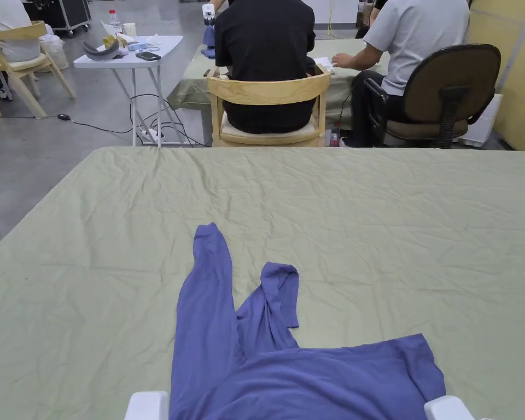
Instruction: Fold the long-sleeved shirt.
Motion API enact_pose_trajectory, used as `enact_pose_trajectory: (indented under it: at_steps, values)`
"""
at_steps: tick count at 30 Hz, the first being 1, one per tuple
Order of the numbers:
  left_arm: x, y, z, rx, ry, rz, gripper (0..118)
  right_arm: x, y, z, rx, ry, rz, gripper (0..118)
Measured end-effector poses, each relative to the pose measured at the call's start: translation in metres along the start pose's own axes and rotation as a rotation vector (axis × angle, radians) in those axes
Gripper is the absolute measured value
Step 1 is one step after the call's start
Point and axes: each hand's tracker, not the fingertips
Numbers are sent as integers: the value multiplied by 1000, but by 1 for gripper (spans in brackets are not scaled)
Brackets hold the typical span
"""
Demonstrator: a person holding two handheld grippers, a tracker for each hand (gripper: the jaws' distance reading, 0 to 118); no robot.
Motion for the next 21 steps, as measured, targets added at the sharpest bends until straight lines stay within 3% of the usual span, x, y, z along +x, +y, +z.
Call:
enact_pose_trajectory:
  at_steps: [1, 2, 3, 7, 8, 9, 10, 11, 13, 14, 15, 17, 18, 21]
  values:
    - [1, 0, 7, 52, 29, -9, 118, -1, 0, 7, 57, -42, 1, 108]
    - [3, 4, 20, 145, -22, -10, 116, 2, 1, 21, 191, -5, 1, 118]
    - [6, 8, 28, 183, -2, -14, 111, 11, 4, 25, 198, -49, -20, 115]
    - [9, 14, 43, 166, -6, 27, 114, 20, 12, 49, 173, -10, -168, 118]
    - [11, 15, 45, 147, -13, 35, 111, 23, 12, 53, 179, 22, -196, 112]
    - [12, 14, 48, 99, -46, 34, 91, 26, 13, 56, 173, 43, -215, 84]
    - [7, 10, 44, 93, -57, 38, 56, 27, 14, 59, 162, 42, -221, 44]
    - [9, 10, 44, 101, -55, 48, 6, 22, 11, 61, 169, 28, -209, 3]
    - [13, 12, 38, 100, -48, 79, 5, 23, 8, 65, 189, -9, -193, 4]
    - [10, 14, 32, 99, -38, 78, 10, 25, 8, 65, 188, 1, -173, 4]
    - [9, 21, 25, 101, -35, 94, 34, 22, 9, 62, 181, 22, -161, 4]
    - [1, 35, 9, 108, 19, 151, 101, 24, 9, 59, 180, 21, -166, 4]
    - [-8, 42, -3, 100, 45, 166, 118, 26, 9, 56, 177, 21, -166, 4]
    - [-19, 66, -44, 112, 95, 185, 115, 31, 13, 40, 157, 29, -195, 4]
